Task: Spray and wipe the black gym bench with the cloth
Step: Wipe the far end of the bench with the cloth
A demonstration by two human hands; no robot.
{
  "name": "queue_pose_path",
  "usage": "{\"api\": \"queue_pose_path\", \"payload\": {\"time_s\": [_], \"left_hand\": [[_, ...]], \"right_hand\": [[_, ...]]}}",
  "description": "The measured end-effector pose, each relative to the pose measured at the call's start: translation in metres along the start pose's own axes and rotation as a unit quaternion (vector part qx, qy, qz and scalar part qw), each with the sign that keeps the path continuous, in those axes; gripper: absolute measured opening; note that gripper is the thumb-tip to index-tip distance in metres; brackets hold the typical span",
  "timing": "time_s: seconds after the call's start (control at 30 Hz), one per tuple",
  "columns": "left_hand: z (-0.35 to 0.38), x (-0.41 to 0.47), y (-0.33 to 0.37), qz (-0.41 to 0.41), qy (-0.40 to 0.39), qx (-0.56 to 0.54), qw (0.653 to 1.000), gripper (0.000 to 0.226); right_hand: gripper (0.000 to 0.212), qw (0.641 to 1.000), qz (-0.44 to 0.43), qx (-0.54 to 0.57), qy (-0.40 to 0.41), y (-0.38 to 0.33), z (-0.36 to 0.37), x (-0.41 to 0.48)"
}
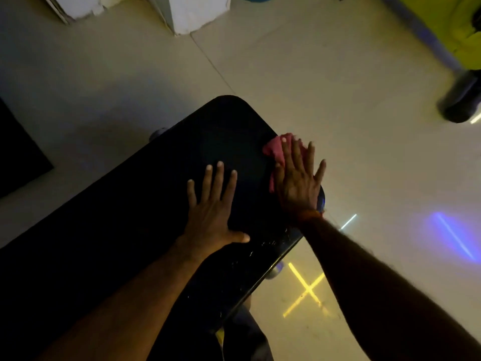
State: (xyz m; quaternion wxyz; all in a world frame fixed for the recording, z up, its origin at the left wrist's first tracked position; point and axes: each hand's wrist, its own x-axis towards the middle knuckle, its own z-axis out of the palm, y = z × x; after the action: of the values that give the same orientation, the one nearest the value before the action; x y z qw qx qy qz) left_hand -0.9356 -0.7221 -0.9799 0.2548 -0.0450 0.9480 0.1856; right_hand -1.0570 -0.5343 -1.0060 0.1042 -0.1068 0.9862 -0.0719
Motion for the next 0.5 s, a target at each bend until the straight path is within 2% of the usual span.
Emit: {"api": "queue_pose_path", "payload": {"time_s": [0.03, 0.13, 0.17, 0.2, 0.3, 0.33, 0.43, 0.5], "left_hand": [[0.002, 0.0, 0.002, -0.004, -0.002, 0.002, 1.0, 0.158], [0.004, -0.002, 0.004, -0.013, 0.009, 0.003, 1.0, 0.158], [0.004, -0.003, 0.004, -0.013, 0.01, 0.002, 1.0, 0.158], [0.004, -0.003, 0.003, -0.013, 0.011, 0.001, 1.0, 0.157], [0.004, -0.005, 0.005, -0.017, 0.015, 0.0, 1.0, 0.155], [0.005, -0.005, 0.007, -0.019, 0.014, -0.001, 1.0, 0.154], [0.009, -0.013, 0.009, -0.022, 0.013, 0.005, 1.0, 0.149], [0.012, -0.02, 0.01, -0.015, 0.019, 0.007, 1.0, 0.145]], "right_hand": [[0.06, 1.0, -0.001, 0.014, 0.001, -0.005, 0.004, -0.011], [0.061, 0.992, -0.128, -0.018, -0.013, 0.009, 0.007, -0.052], [0.06, 0.99, -0.14, -0.03, -0.01, 0.022, 0.003, -0.051], [0.06, 0.993, -0.117, -0.034, -0.001, 0.031, 0.0, -0.044], [0.06, 0.999, 0.039, 0.023, -0.009, 0.022, 0.0, -0.048], [0.061, 0.998, 0.044, 0.037, -0.007, 0.015, 0.004, -0.061], [0.063, 0.999, -0.033, 0.012, -0.028, 0.029, 0.003, -0.087], [0.062, 0.999, -0.007, 0.019, -0.027, 0.044, -0.005, -0.074]]}}
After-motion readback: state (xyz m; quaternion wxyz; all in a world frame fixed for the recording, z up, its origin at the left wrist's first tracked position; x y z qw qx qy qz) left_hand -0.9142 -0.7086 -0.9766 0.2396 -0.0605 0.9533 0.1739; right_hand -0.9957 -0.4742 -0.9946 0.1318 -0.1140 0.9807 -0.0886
